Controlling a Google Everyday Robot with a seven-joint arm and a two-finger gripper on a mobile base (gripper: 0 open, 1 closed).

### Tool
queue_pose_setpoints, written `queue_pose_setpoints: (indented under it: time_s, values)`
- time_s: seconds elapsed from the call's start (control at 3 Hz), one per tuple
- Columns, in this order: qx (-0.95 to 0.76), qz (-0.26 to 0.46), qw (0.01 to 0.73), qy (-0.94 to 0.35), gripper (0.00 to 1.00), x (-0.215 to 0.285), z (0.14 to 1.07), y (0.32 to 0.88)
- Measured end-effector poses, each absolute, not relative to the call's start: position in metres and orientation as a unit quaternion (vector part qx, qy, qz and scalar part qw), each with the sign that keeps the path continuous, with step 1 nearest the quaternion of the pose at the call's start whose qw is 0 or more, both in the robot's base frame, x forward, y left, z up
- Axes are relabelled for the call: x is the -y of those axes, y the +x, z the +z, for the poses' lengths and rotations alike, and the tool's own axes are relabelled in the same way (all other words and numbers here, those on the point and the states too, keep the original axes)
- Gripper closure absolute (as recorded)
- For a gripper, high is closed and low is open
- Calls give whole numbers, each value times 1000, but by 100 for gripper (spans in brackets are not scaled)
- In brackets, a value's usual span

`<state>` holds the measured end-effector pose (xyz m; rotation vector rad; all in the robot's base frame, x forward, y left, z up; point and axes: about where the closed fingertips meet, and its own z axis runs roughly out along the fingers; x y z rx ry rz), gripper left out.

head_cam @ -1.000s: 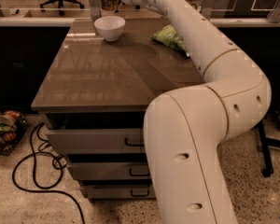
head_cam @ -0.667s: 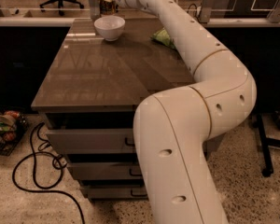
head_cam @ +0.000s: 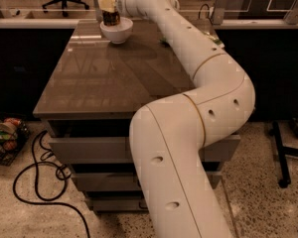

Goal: Place orange can into white bowl

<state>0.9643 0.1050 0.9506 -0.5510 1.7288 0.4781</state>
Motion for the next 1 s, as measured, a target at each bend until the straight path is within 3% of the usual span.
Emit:
queue_pose_setpoints:
  time_s: [1.0]
  values:
    - [-766,217,577,-183,100,-94,904,979]
